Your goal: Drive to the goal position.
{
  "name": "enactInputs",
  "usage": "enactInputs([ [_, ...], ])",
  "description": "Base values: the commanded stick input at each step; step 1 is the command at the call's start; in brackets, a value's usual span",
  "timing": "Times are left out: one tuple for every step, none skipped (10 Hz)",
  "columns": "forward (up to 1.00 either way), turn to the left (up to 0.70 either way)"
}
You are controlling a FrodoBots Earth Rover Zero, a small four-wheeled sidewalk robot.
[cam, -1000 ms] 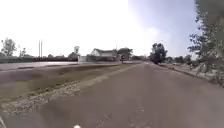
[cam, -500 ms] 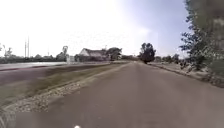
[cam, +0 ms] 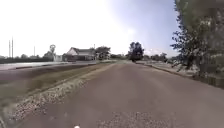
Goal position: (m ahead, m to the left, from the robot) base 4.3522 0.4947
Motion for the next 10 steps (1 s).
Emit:
enactInputs([
  [1.00, -0.32],
  [1.00, -0.32],
  [1.00, -0.30],
  [1.00, -0.29],
  [1.00, -0.28],
  [1.00, -0.28],
  [1.00, -0.27],
  [1.00, -0.27],
  [1.00, -0.27],
  [1.00, -0.27],
])
